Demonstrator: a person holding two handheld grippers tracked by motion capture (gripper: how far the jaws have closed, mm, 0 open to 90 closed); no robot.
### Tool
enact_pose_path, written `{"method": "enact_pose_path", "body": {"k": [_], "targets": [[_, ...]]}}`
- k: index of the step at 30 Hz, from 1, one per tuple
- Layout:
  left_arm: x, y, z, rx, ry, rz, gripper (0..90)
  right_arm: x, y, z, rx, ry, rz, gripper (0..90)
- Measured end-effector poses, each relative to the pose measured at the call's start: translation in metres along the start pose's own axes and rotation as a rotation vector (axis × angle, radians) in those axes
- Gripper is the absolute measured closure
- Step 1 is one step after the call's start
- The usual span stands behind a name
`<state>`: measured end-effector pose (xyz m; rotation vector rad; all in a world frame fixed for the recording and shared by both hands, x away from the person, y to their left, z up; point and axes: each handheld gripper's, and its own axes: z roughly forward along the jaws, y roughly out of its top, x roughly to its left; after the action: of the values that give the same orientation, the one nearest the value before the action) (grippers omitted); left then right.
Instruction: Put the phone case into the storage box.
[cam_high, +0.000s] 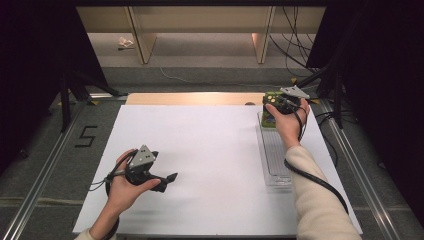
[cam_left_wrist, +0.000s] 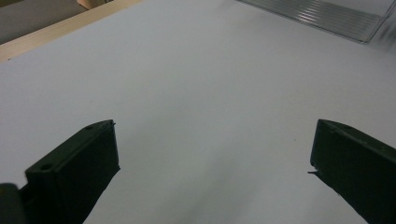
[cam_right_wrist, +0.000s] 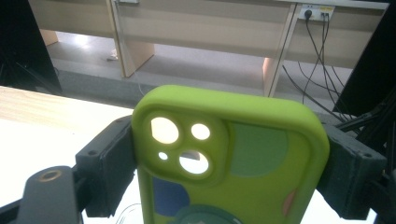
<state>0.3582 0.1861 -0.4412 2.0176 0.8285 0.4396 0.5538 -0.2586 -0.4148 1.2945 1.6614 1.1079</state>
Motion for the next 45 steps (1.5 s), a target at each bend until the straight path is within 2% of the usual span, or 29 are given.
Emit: {"method": "enact_pose_path", "body": {"k": [15,28,32,37,40,45], "targets": [[0.0,0.0,0.0,0.001,0.001,0.0,0.8,0.001,-0.004,0.005,0.018,-0.001,-0.006,17.0],[0.0,0.0,0.001,0.003,-0.002,0.001,0.8,0.0,-0.005,0.008,0.02,-0.007,0.007,16.1],[0.0,0.0,0.001,0.002,-0.002,0.001,0.8,-0.001,-0.005,0.01,0.038,-0.009,0.009,12.5],[0.0,0.0,0.001,0.001,-0.001,-0.001,0.8,-0.001,-0.005,0.012,0.054,0.015,0.025,7.3],[0.0,-0.001,0.001,0.002,-0.003,0.0,0.8,-0.001,-0.006,0.012,0.061,0.002,0.023,3.0],[0.001,-0.001,0.001,0.001,-0.002,-0.003,0.8,-0.002,-0.007,0.011,0.064,-0.002,0.036,1.1]]}}
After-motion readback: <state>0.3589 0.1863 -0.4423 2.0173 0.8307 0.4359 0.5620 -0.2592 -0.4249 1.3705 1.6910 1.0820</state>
